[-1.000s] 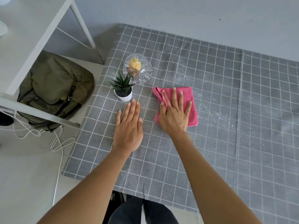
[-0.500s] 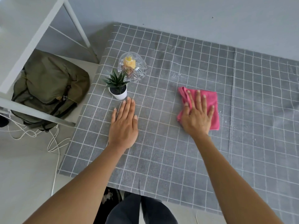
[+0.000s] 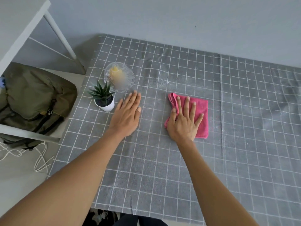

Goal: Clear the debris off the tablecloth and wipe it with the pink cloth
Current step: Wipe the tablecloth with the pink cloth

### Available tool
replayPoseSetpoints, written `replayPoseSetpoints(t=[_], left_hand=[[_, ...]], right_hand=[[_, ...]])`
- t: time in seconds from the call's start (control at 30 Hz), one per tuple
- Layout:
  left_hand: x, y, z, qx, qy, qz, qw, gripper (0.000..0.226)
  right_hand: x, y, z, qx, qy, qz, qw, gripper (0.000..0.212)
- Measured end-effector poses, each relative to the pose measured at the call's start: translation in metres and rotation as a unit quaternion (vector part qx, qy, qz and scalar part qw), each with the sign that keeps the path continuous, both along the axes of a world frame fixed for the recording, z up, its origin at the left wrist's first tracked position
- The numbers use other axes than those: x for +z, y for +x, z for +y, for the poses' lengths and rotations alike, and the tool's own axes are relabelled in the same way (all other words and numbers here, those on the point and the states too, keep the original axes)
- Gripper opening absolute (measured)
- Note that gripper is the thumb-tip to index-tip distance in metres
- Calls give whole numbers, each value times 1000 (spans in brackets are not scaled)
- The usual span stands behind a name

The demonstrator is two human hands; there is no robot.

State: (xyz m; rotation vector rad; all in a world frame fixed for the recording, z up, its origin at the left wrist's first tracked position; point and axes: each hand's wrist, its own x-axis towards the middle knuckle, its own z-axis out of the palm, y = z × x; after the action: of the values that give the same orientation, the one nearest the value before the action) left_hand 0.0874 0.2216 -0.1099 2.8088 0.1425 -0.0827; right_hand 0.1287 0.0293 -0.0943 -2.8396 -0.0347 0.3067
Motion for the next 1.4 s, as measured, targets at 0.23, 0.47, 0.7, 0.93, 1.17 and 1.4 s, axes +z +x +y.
replayPoseSetpoints(t=[0.23,0.47,0.7,0.93,1.17,1.4], left_hand=[[-3,-2,1,11,25,-18,999,55],[-2,-2,1,5,27,-13,1000,54],[1,-4,-1,13,34,-19,999,54],[0,-4,-2,15,32,-24,999,55],[0,-3,-1,8,32,-24,999,55],[1,-3,0,9,24,-18,1000,55]], right_hand=[[-3,-4,11,73,22,-23,997,54],[-1,4,-70,-20,-3,-23,1000,51],[2,7,-73,-112,11,-11,994,52],[0,-11,25,37,0,-3,999,55],[0,-16,15,114,30,-15,993,51],[-2,7,-74,-14,-21,-8,1000,49]])
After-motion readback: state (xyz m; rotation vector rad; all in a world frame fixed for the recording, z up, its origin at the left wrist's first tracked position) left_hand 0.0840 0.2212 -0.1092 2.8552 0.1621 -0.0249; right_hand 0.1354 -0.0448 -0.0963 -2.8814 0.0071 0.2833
